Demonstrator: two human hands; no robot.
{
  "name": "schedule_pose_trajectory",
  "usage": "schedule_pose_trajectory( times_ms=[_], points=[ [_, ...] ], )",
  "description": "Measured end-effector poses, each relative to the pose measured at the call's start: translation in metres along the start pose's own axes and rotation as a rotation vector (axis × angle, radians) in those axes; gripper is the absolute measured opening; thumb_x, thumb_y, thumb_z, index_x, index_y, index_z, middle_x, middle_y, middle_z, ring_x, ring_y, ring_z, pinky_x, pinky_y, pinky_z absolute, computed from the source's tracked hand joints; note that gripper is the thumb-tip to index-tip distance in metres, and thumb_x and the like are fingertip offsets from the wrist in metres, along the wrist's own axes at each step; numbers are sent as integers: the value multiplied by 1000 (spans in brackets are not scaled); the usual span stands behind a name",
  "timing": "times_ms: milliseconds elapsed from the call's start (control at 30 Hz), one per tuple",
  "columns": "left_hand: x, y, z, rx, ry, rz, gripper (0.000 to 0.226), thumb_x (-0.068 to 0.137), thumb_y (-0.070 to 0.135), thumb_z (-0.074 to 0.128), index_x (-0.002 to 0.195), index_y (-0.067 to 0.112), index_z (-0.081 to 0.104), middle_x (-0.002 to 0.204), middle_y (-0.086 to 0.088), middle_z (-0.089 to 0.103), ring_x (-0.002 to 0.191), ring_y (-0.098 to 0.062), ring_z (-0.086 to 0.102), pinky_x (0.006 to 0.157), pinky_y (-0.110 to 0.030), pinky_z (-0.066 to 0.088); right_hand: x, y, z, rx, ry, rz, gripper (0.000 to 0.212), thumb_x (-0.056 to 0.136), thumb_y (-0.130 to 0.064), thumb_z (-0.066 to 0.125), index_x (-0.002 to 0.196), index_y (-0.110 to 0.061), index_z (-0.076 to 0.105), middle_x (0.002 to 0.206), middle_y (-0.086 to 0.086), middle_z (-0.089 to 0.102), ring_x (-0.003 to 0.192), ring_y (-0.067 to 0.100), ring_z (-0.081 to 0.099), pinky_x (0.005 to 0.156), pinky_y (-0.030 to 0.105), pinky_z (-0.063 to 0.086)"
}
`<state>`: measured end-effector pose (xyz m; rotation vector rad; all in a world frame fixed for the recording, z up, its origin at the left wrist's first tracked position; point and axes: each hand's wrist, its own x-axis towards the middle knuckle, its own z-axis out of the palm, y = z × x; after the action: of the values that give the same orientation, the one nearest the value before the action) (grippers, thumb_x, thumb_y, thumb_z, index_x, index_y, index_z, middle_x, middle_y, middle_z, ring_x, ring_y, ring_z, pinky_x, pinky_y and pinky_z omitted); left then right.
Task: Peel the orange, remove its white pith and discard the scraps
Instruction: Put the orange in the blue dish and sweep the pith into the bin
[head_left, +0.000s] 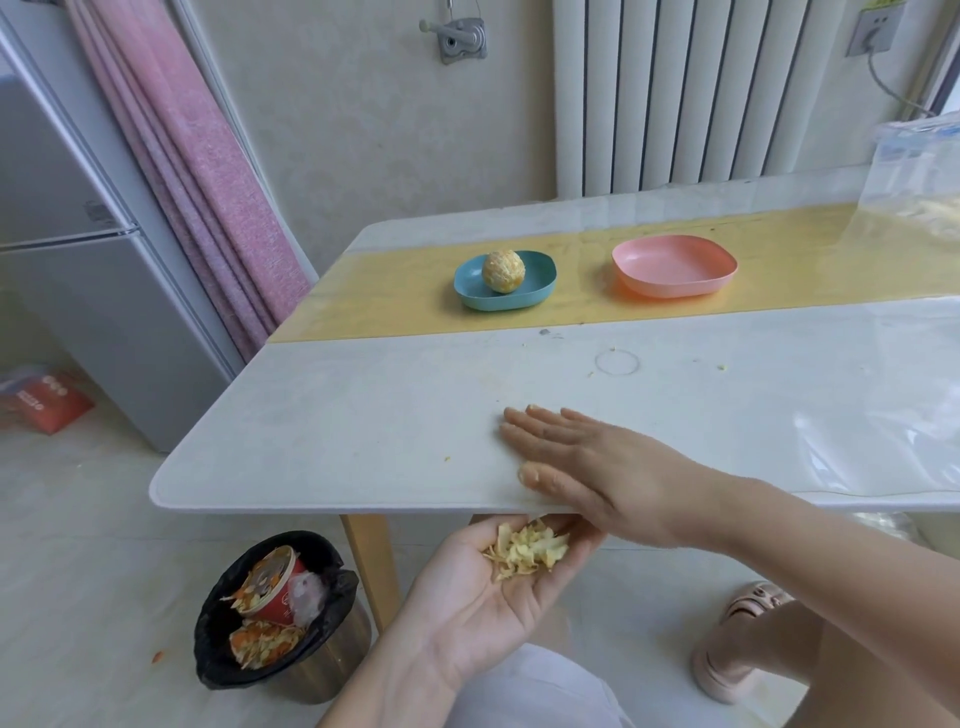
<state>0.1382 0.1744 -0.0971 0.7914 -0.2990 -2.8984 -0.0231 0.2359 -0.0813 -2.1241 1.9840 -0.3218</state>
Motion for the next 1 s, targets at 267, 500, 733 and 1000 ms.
schedule_pose_trajectory(
  times_ms=[267,500,733,1000],
  points=[
    [-8,2,-2,39,17,48,26,81,7,48,77,-10,67,75,-21,66,57,-30,67,47,-38,58,-37,-27,1,383,-44,-207,49,101,-35,34,149,-28,24,155,-15,23,141,-9,13,115,16,15],
    [-10,3,-8,63,-21,-78,41,81,4,44,107,-24,58,114,-38,59,88,-51,66,72,-51,53,-1,8,-5,36,171,350,97,79,-78,-6,153,-16,4,159,-1,-7,145,10,-10,117,23,-5],
    [-21,14,-19,16,36,12,42,83,4,44,113,-23,55,121,-38,55,92,-52,64,68,-56,53,49,-27,6,-87,-57,142,100,72,-73,-2,152,-15,-7,159,1,-11,145,9,-11,115,25,-9],
    [-34,26,-22,47,15,162,29,80,2,44,92,-11,66,94,-21,67,72,-31,70,63,-41,59,20,-66,10,423,-160,-198,54,96,-49,26,147,-32,31,147,-20,36,137,-6,28,113,16,20]
  ],
)
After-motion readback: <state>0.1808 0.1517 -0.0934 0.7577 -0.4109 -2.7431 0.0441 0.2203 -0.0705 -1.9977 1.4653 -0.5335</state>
